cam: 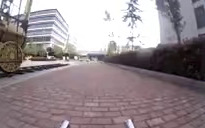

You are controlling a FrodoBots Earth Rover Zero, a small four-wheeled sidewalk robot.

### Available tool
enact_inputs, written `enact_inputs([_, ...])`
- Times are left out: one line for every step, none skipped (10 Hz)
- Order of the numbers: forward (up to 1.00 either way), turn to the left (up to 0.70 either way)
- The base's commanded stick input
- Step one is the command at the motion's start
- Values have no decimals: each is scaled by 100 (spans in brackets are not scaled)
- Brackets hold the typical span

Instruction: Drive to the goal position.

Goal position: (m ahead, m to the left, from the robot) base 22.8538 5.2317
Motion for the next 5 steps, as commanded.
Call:
enact_inputs([45,0])
enact_inputs([45,0])
enact_inputs([45,0])
enact_inputs([45,0])
enact_inputs([45,0])
